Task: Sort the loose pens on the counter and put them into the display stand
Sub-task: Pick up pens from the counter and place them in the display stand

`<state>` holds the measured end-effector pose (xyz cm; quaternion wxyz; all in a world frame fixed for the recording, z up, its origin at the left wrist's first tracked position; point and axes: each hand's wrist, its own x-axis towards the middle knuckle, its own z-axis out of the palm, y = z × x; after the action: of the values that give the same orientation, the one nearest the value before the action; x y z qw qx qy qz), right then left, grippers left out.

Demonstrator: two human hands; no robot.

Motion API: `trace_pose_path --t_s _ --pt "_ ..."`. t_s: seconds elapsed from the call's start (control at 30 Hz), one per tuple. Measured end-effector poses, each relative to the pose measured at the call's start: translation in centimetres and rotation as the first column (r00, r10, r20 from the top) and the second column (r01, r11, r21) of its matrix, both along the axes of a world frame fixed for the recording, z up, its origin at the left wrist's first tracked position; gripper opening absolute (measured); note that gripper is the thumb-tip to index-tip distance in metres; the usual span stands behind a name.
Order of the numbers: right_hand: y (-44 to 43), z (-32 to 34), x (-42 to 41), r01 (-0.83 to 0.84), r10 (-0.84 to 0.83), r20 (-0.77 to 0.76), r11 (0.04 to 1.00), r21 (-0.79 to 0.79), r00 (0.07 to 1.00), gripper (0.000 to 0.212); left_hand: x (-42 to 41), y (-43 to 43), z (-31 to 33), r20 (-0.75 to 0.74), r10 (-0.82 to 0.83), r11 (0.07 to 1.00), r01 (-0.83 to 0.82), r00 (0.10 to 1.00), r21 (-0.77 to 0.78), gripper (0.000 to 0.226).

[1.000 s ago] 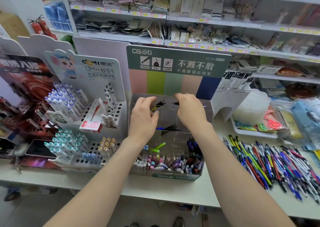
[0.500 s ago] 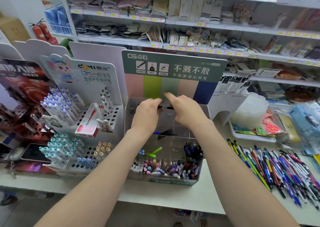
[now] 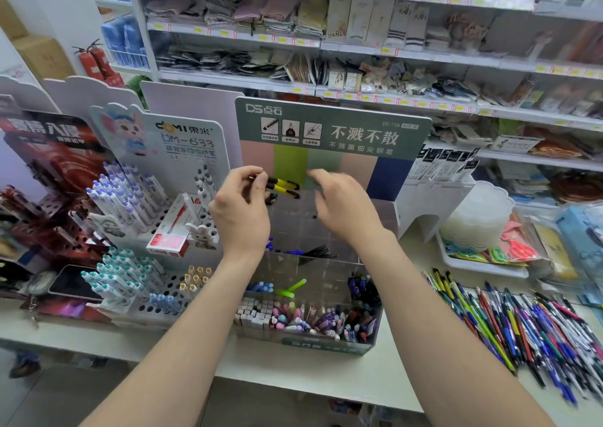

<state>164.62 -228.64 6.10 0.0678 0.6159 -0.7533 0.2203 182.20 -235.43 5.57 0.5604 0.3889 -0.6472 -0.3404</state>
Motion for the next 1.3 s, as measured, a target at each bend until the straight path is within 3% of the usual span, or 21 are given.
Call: trace_pose_path --t_s 0.07,0.17,0.2,0.27,0.3,0.33,0.4,0.47,0.57,0.7,0.83,0.93,1.0,1.1,1.17,1.23,1.3 --pt "0.1 0.1 1.1 0.041 -0.011 0.193 0.988 -0.148 0.981 0.039 0.2 0.1 0.4 -0.221 -0.038 0.978 0.081 0.975 0.192 0.012" --pt "0.4 0.7 2.7 0.133 -0.031 0.493 0.976 -0.173 0.87 0.04 0.2 0.1 0.9 -0.467 -0.052 0.883 0.259 0.883 0.391 0.013" --pt "0.5 1.0 3.0 0.166 -0.028 0.619 0.972 -0.166 0.785 0.036 0.2 0.0 0.9 -0.534 -0.053 0.839 0.328 0.844 0.435 0.013" --pt "0.7 1.8 3.3 0.186 0.037 0.876 0.972 -0.143 0.48 0.025 0.2 -0.1 0.7 -0.596 -0.058 0.779 0.41 0.801 0.475 0.013" --pt "1.0 2.1 3.3 0.173 0.082 0.937 0.974 -0.148 0.339 0.022 0.3 -0.3 0.5 -0.577 -0.068 0.769 0.411 0.814 0.49 0.014" --pt "1.3 2.4 3.3 0.168 0.103 0.953 0.974 -0.155 0.285 0.021 0.4 -0.5 0.2 -0.529 -0.09 0.771 0.395 0.844 0.499 0.014" --pt "1.6 2.4 2.9 0.212 0.088 0.932 0.962 -0.171 0.351 0.019 0.8 -0.9 -0.4 -0.305 -0.14 0.839 0.276 0.942 0.468 0.012" --pt "1.6 1.8 2.0 0.312 0.029 0.87 0.927 -0.208 0.493 0.017 1.4 -1.4 -1.1 0.044 -0.105 0.948 0.087 0.994 0.308 0.015" --pt "1.6 0.7 1.1 0.38 -0.103 0.686 0.886 -0.267 0.721 0.021 1.7 -2.0 -2.1 0.412 -0.065 0.997 0.042 0.909 0.064 0.027" --pt "0.9 -0.3 1.6 0.216 -0.141 0.378 0.962 -0.164 0.915 0.021 0.9 -2.1 -3.2 0.559 -0.106 0.988 0.15 0.822 -0.033 0.026" --pt "-0.5 -1.0 2.6 -0.015 0.012 0.082 0.999 0.033 0.997 0.018 0.2 -2.6 -3.3 0.589 0.001 0.987 0.093 0.808 -0.129 0.015" --pt "-0.9 -1.4 2.7 0.029 -0.021 -0.064 0.992 0.12 0.998 0.025 0.3 -3.0 -3.0 0.59 -0.004 0.982 0.114 0.807 -0.15 0.007" --pt "-0.8 -1.5 2.7 0.109 -0.099 -0.104 0.99 0.095 0.99 0.033 0.6 -3.1 -2.7 0.544 -0.002 0.977 0.118 0.839 -0.178 0.005" --pt "-0.5 -1.7 3.4 0.185 -0.186 0.002 0.973 -0.139 0.983 0.032 1.3 -2.8 -1.5 0.359 0.072 0.979 0.002 0.931 -0.202 0.005" --pt "-0.5 -1.6 4.1 0.153 -0.113 0.167 0.956 -0.251 0.979 0.029 1.8 -2.5 -0.4 0.186 0.134 0.984 -0.108 0.973 -0.143 0.007" --pt "-0.6 -1.4 5.0 0.115 -0.042 0.293 0.965 -0.237 0.955 0.034 2.2 -2.3 0.4 0.007 0.164 0.985 -0.163 0.986 -0.053 0.009" --pt "-0.8 -1.2 5.7 0.093 -0.051 0.246 0.983 -0.161 0.968 0.039 2.4 -2.2 1.1 -0.155 0.159 0.986 -0.15 0.975 0.067 0.009"
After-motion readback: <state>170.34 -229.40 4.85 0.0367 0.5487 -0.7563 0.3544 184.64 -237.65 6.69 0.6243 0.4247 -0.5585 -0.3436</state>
